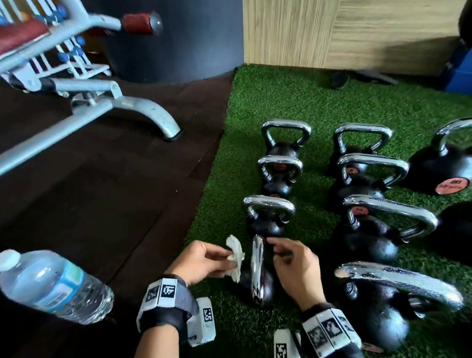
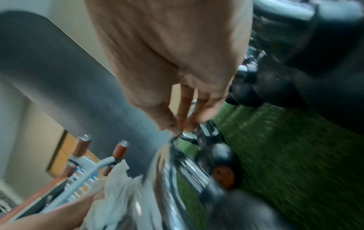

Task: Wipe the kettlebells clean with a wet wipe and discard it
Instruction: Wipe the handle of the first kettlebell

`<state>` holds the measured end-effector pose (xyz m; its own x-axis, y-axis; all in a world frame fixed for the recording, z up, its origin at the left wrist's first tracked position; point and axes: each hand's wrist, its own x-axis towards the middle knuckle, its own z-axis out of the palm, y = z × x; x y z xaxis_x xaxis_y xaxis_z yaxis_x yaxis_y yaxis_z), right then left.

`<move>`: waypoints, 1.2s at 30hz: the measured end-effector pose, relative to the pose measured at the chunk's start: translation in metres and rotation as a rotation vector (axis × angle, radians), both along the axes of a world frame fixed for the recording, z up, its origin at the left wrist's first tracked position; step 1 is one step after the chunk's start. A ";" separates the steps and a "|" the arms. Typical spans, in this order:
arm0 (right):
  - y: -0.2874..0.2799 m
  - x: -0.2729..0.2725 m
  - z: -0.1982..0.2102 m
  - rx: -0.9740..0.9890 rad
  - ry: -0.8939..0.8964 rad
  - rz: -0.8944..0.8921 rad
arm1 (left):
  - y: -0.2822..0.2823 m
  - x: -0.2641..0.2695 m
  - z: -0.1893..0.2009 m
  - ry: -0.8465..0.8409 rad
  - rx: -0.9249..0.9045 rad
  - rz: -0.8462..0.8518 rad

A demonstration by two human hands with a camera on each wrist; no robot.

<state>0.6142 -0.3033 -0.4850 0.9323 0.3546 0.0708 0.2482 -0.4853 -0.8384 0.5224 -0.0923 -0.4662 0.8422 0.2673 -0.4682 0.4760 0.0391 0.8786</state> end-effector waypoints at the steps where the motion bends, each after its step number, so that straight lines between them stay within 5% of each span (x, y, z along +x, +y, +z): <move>1: 0.000 0.000 0.015 0.044 -0.050 0.090 | 0.000 0.003 0.009 -0.024 -0.032 0.004; 5: 0.004 0.001 0.055 0.131 0.057 0.441 | -0.011 0.011 0.028 -0.119 -0.138 0.055; 15: 0.008 0.001 0.043 0.229 0.044 0.231 | -0.030 0.023 0.017 -0.188 -0.267 0.281; 18: 0.006 0.005 0.030 0.233 0.058 0.100 | -0.027 0.023 0.006 -0.189 -0.086 0.250; 20: 0.002 0.007 0.018 0.186 0.021 -0.034 | -0.019 0.019 -0.011 -0.101 0.237 0.152; 22: 0.000 0.007 0.005 0.111 -0.003 -0.159 | -0.013 0.012 -0.034 0.029 0.475 -0.125; 25: 0.003 0.008 -0.013 -0.004 0.029 -0.249 | -0.025 0.003 -0.064 0.072 0.474 -0.508; 31: 0.016 0.013 -0.038 0.003 0.215 -0.093 | -0.062 0.008 -0.099 -0.207 0.588 -0.437; 36: 0.024 0.012 -0.049 -0.037 0.215 -0.029 | -0.069 0.011 -0.110 -0.265 0.690 -0.399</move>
<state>0.6263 -0.2797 -0.5342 0.9344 0.3259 -0.1436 0.0508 -0.5210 -0.8520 0.5332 -0.1612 -0.5766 0.9934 0.0796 -0.0825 0.1146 -0.6755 0.7284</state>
